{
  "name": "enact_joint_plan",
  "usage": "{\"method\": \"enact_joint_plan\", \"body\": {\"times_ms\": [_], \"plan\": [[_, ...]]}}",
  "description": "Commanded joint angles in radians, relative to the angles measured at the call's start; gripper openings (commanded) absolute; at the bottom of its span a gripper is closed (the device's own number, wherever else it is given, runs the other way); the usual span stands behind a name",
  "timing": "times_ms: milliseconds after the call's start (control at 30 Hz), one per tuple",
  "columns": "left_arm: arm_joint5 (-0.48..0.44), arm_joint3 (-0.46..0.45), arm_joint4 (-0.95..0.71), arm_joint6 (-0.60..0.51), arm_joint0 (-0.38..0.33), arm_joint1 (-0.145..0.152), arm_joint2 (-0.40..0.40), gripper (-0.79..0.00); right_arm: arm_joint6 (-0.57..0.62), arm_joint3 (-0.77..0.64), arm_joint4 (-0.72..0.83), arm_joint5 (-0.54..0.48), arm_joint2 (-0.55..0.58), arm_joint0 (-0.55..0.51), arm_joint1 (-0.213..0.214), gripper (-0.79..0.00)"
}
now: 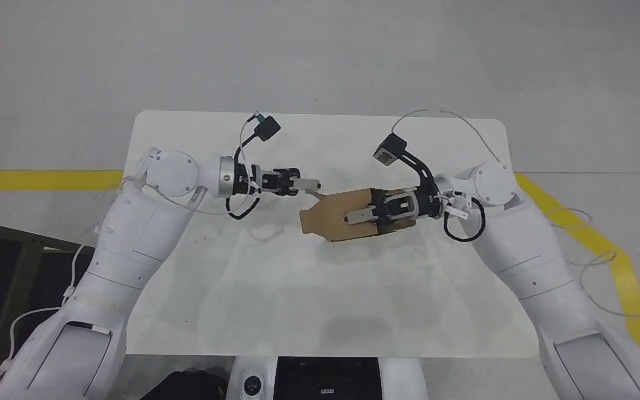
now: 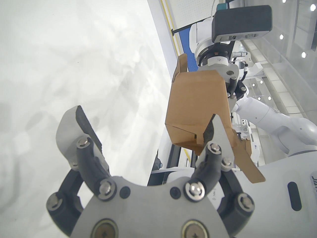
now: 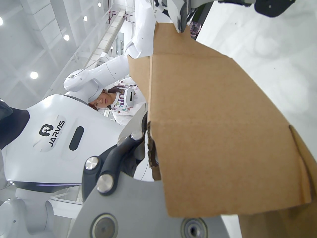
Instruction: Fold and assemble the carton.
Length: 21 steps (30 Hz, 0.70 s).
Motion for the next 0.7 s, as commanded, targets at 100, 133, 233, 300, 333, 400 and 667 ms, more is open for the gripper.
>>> {"method": "enact_joint_plan", "body": {"times_ms": [100, 133, 233, 300, 333, 400, 667], "plan": [[0.0, -0.012, -0.007, -0.012, 0.004, 0.001, 0.0, 0.0, -0.012, 0.015, 0.004, -0.012, 0.009, 0.003, 0.002, -0.785], [-0.001, -0.017, -0.009, -0.014, 0.005, 0.002, -0.001, 0.0, -0.015, 0.017, 0.005, -0.015, 0.01, 0.004, 0.002, -0.785], [-0.001, -0.034, -0.013, -0.022, 0.008, 0.003, 0.0, 0.0, -0.022, 0.023, 0.011, -0.022, 0.011, 0.007, 0.0, -0.785], [-0.003, -0.041, -0.013, -0.028, 0.009, 0.003, 0.001, 0.0, -0.024, 0.026, 0.013, -0.024, 0.009, 0.01, -0.001, -0.785], [-0.003, -0.044, -0.014, -0.031, 0.01, 0.003, 0.003, 0.0, -0.026, 0.026, 0.015, -0.025, 0.008, 0.012, -0.002, -0.785], [-0.002, -0.05, -0.015, -0.034, 0.01, 0.003, 0.007, 0.0, -0.027, 0.026, 0.018, -0.027, 0.006, 0.016, -0.004, -0.785], [0.0, -0.048, -0.015, -0.036, 0.001, -0.002, 0.026, 0.0, -0.025, 0.018, 0.022, -0.025, -0.005, 0.022, -0.009, -0.785]]}}
